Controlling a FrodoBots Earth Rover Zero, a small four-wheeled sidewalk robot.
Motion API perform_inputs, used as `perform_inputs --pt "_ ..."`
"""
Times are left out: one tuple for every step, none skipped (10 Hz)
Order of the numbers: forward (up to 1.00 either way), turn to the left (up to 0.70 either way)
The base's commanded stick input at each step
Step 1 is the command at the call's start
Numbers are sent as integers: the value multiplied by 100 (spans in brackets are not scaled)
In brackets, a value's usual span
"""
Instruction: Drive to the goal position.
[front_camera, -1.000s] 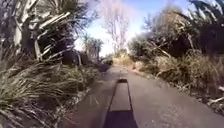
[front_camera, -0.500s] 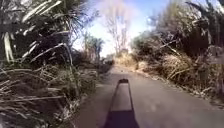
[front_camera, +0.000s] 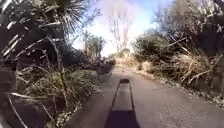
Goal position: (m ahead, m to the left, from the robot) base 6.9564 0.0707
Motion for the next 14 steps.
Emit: perform_inputs --pt "85 -34" --pt "85 -9" --pt "85 -6" --pt "85 -2" --pt "85 0" --pt "85 0" --pt "85 0" --pt "85 0" --pt "85 0" --pt "85 0" --pt "85 0" --pt "85 0" --pt "85 0" --pt "85 0"
